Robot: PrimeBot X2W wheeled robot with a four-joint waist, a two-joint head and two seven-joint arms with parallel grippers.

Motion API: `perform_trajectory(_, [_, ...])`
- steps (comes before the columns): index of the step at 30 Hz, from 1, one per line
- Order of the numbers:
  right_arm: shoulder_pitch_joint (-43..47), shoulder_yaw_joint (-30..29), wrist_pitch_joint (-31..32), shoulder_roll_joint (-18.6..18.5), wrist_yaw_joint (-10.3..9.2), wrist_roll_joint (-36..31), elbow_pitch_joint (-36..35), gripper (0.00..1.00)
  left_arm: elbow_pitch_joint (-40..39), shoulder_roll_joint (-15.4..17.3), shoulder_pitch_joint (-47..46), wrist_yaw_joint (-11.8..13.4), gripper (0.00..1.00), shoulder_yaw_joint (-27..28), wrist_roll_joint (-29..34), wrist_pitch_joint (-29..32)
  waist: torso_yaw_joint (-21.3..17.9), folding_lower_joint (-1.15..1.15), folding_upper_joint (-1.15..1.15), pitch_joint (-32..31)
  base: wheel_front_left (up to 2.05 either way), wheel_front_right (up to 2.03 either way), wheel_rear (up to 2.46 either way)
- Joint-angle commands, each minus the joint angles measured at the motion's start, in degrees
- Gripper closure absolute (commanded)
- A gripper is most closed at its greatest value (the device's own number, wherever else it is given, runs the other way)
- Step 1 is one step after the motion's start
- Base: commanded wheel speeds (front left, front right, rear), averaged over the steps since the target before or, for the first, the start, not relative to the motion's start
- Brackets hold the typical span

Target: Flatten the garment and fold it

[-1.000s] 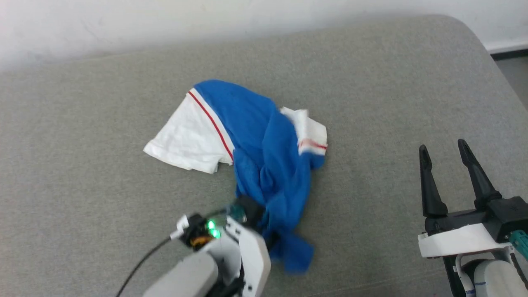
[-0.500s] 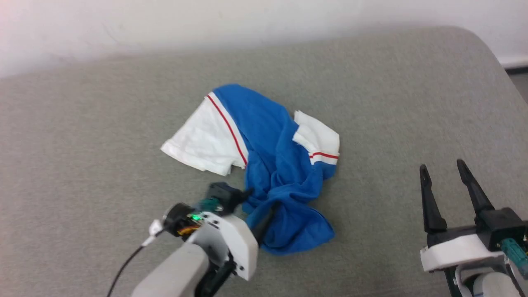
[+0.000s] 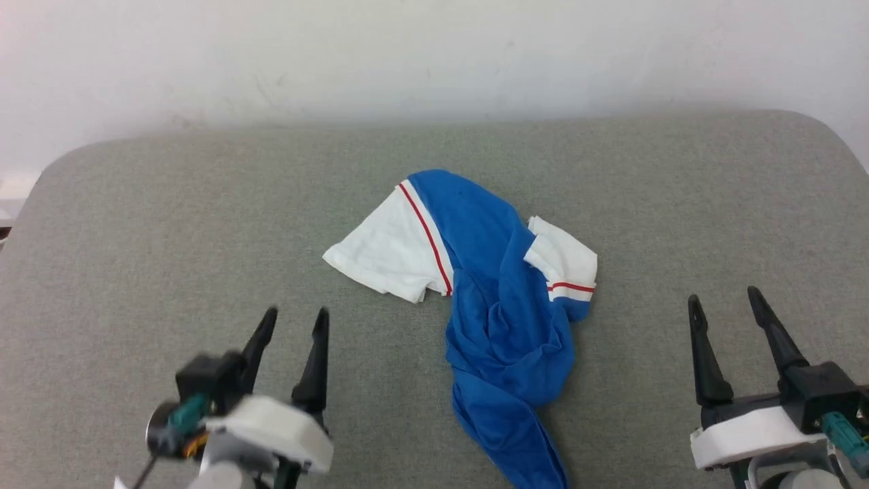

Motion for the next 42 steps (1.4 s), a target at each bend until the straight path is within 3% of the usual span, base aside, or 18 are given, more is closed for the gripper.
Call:
perform_trajectory(1, [0.98,0.34,-0.27,0.03,-0.12,0.50,0.03,0.00,-1.12,-0.64,3.26,1.73,0.00,1.31,2.02,-1.09,-0.01,0.01,0.00,0.22,0.00,0.00,0.00])
perform_trajectory(6, [1.31,1.06,-0.27,0.03,-0.12,0.97,-0.15,0.00,-2.27,-2.08,6.55,3.52,0.00,4.16,6.13,-1.43,-0.53,0.01,0.00,1.13,0.00,0.00,0.00])
perform_trajectory(10, [0.80,2.15,-0.27,0.03,-0.12,1.04,-0.36,0.00,0.59,-1.08,6.71,4.59,0.00,2.56,12.07,-1.45,-1.76,0.01,0.00,2.36,0.00,0.00,0.00])
perform_trajectory(14, [-0.27,3.38,-0.27,0.03,-0.12,1.23,-0.82,0.00,3.13,0.19,3.08,2.81,0.00,0.96,13.02,2.10,-3.97,0.01,0.00,4.16,0.00,0.00,0.00])
perform_trajectory(23, [-4.34,5.32,-0.27,0.03,-0.12,4.79,-3.25,0.00,4.65,8.06,-12.34,-4.97,0.00,-0.16,12.24,21.73,-11.38,0.01,0.00,12.67,0.00,0.00,0.00])
perform_trajectory(31, [-6.82,6.27,-0.27,0.03,-0.12,7.57,-5.04,0.00,11.06,13.64,-27.00,-12.74,0.00,0.07,6.37,45.57,-15.66,0.01,0.00,18.14,0.00,0.00,0.00])
perform_trajectory(35, [-7.65,6.74,-0.27,0.03,-0.12,8.28,-5.26,0.00,15.49,13.78,-32.79,-13.83,0.00,1.12,2.48,54.87,-16.77,0.01,0.00,19.71,0.00,0.00,0.00])
perform_trajectory(42, [-8.42,7.06,-0.27,0.03,-0.12,8.84,-5.06,0.00,19.21,14.26,-35.65,-12.90,0.00,-0.58,1.17,66.15,-17.93,0.01,0.00,20.91,0.00,0.00,0.00])
